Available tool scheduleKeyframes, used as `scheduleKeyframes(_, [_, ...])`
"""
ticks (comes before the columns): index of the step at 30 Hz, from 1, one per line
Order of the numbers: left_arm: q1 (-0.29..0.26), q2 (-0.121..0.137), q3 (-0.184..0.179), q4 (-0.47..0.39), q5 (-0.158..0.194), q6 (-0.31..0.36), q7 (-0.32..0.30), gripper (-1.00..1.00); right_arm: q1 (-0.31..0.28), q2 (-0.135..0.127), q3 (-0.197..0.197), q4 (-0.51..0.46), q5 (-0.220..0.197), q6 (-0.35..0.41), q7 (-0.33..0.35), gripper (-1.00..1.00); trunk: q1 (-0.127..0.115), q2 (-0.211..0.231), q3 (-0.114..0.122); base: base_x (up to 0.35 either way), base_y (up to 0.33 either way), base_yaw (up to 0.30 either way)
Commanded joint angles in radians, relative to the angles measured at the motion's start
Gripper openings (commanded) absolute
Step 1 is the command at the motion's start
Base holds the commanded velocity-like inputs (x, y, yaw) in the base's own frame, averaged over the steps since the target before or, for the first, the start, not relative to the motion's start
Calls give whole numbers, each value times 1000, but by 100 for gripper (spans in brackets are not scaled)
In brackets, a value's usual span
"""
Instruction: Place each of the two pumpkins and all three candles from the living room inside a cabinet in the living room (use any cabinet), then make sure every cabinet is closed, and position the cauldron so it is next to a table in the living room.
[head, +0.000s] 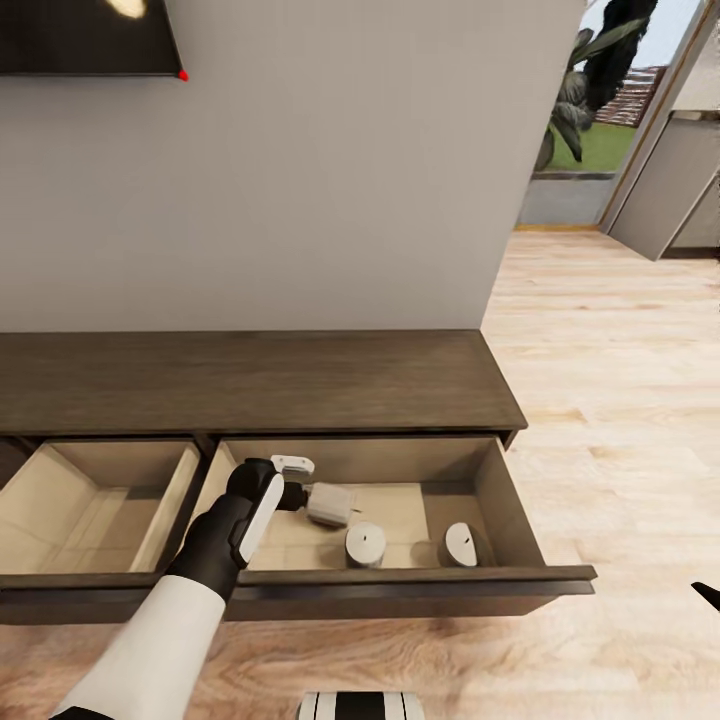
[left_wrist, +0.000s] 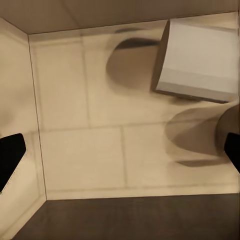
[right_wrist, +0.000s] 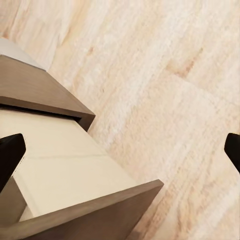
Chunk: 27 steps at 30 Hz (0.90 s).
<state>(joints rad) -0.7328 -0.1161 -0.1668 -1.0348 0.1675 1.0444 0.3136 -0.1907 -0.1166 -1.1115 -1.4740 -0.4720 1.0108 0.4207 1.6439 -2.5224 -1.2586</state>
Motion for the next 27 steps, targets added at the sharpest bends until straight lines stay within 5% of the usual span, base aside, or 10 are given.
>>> scheduleKeyframes(1, [0,0,-2,-1,11,3,10,100,-1,0,-2,0,9,5,10,100,-1,0,3,0,0,0])
scheduleKeyframes(17, [0,1,-2,-48,12,3,10,100,-1,1,-1,0,9,5,11,100,-8,4,65,-103,0,0])
scheduleKeyframes(27, [82,4,-5,-305,6,3,13,100,-1,0,-1,0,9,4,10,100,-12,6,104,-1,0,0])
